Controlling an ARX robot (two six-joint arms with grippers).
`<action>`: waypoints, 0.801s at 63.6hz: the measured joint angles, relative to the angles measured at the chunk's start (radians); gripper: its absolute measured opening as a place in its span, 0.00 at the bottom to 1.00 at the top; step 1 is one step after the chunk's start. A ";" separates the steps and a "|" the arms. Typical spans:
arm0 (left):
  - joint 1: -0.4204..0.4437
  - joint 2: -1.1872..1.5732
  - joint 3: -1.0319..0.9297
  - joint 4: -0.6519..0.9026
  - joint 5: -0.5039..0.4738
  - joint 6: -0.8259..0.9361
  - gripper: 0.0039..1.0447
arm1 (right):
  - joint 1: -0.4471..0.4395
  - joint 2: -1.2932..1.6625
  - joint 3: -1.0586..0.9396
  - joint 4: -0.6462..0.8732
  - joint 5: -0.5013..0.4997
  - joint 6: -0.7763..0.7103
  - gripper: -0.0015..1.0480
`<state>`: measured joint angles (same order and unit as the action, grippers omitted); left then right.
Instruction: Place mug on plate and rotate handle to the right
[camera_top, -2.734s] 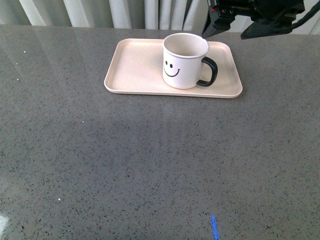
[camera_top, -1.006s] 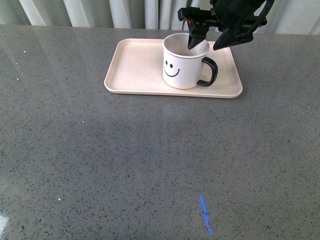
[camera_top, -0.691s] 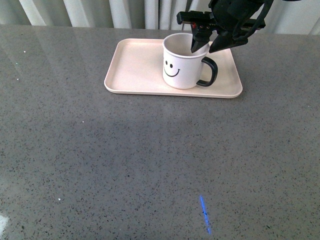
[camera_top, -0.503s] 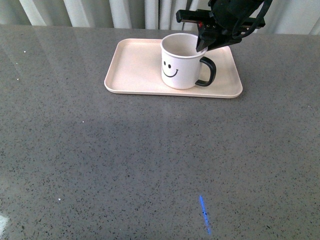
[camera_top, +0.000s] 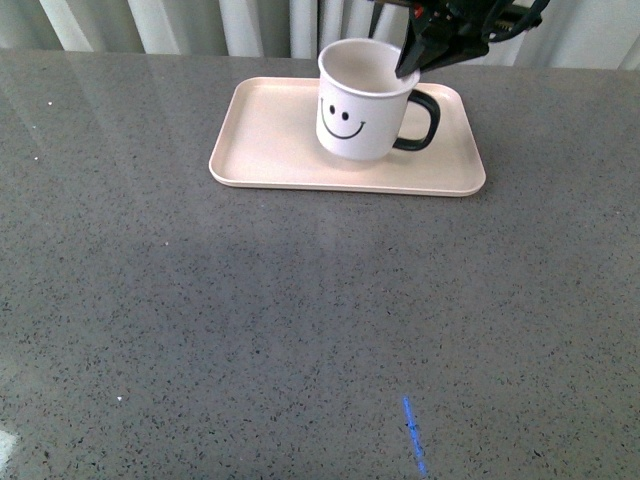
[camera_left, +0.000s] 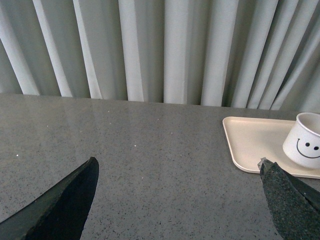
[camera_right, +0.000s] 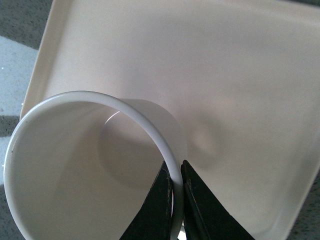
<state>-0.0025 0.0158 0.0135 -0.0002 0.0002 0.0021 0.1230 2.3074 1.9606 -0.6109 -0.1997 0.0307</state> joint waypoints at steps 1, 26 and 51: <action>0.000 0.000 0.000 0.000 0.000 0.000 0.91 | -0.004 -0.003 0.006 -0.004 -0.003 -0.016 0.02; 0.000 0.000 0.000 0.000 0.000 0.000 0.91 | -0.072 0.032 0.101 -0.098 -0.079 -0.381 0.02; 0.000 0.000 0.000 0.000 0.000 0.000 0.91 | -0.061 0.176 0.314 -0.204 -0.139 -0.514 0.02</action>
<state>-0.0025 0.0158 0.0135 -0.0002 0.0002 0.0021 0.0616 2.4836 2.2745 -0.8146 -0.3386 -0.4835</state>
